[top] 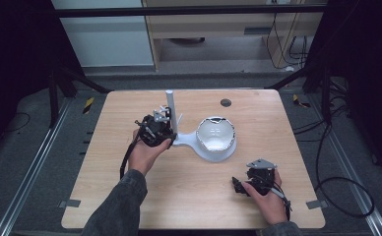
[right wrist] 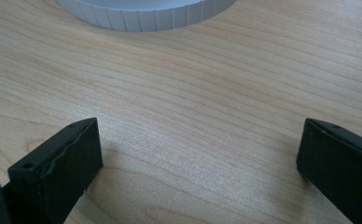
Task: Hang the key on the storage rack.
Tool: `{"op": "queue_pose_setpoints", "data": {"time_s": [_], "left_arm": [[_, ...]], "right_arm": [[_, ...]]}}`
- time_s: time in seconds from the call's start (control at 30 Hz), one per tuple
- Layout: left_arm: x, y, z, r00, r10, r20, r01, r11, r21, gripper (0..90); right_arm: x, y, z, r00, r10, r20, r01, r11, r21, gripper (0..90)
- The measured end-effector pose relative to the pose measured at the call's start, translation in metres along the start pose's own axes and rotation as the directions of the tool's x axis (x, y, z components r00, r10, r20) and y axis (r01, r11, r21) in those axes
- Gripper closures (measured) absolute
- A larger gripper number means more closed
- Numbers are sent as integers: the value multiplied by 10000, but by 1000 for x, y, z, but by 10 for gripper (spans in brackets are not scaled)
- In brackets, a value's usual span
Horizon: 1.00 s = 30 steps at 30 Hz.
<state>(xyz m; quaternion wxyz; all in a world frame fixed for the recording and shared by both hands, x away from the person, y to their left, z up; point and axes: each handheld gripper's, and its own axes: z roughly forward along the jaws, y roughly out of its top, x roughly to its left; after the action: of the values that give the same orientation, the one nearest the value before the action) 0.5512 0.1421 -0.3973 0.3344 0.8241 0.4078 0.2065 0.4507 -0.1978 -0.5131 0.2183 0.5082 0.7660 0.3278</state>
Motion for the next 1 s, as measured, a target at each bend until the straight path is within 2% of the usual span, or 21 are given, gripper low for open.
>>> {"op": "queue_pose_setpoints", "data": {"time_s": [0.63,0.87,1.0], "left_arm": [[0,-2,2,9999,-67,-98,66,9999,-102,471],[1,-5,0,9997,-197,121,202,9989,-421,300],[4,-8,-3,9998,-169,110,175,9980,-614,205]], "right_arm": [[0,0,0,10000,-3,-1,3,10000,3,5],[0,0,0,10000,-12,0,12,10000,2,5],[0,0,0,10000,-12,0,12,10000,4,5]]}}
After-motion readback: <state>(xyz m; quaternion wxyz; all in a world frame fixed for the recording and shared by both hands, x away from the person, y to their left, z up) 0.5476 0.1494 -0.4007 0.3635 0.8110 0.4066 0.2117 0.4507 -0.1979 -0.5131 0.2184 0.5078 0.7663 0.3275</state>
